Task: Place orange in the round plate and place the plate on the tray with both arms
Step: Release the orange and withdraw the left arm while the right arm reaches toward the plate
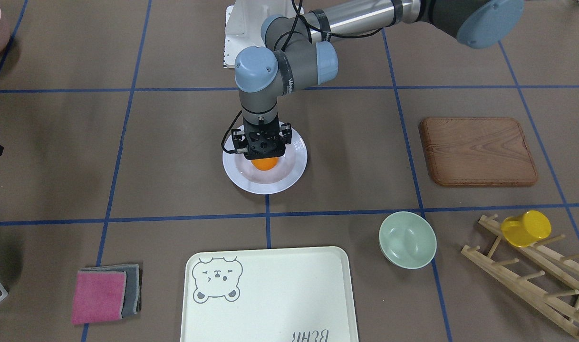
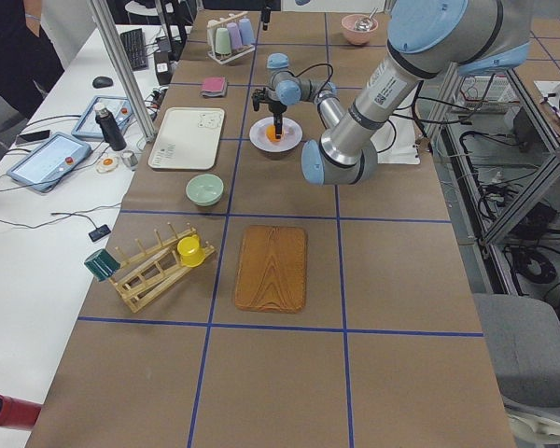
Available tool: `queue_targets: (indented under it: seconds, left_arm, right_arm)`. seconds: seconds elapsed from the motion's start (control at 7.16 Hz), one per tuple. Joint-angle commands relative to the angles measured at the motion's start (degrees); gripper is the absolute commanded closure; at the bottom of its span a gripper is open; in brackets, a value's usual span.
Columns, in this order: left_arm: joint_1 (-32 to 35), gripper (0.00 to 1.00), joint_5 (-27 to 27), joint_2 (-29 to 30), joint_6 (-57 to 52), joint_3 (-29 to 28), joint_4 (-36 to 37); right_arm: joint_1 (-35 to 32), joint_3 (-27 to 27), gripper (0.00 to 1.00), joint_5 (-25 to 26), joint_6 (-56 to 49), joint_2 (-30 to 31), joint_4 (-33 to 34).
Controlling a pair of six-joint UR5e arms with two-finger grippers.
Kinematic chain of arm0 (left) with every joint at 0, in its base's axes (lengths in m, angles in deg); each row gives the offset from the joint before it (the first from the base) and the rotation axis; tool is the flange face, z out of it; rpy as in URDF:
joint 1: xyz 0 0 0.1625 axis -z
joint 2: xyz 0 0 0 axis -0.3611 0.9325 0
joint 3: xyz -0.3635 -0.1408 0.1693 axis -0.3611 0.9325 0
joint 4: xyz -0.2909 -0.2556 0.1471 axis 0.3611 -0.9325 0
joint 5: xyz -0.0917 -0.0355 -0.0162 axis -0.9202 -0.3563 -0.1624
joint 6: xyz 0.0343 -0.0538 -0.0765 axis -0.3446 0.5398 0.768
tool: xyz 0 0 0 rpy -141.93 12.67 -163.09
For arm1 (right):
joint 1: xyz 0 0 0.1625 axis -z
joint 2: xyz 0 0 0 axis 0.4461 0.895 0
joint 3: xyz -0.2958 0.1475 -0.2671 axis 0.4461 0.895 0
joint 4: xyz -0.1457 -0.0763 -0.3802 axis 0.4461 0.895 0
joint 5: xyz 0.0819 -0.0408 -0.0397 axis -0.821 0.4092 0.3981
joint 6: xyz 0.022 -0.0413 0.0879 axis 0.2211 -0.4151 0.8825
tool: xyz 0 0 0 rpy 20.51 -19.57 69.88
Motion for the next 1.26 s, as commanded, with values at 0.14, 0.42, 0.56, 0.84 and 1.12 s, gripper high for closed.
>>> queue_targets:
  seconds: [0.14,0.42,0.56,0.84,1.12]
  left_arm:
    - [2.3,0.01,0.7,-5.8,-2.2,13.1,2.8]
    - [14.5,0.01,-6.7,-19.2,-20.8,34.2,16.5]
    - [21.5,0.01,-7.4,-25.3,-30.9,37.3,18.3]
    - [38.2,0.01,-9.1,-35.1,-54.3,35.8,18.3]
    - [54.1,0.01,-15.4,-37.0,-80.2,24.8,17.6]
  right_arm:
    - [2.5,-2.8,0.0,-0.1,5.7,-0.3,-0.2]
    - [7.7,-5.6,0.0,0.0,21.3,-0.3,-8.1]
    - [10.4,-5.7,0.0,0.4,31.9,0.0,-15.3]
    - [17.1,-6.6,0.02,4.0,52.5,0.6,-27.6]
    - [33.9,-9.9,0.02,26.1,67.4,-0.1,-28.7]
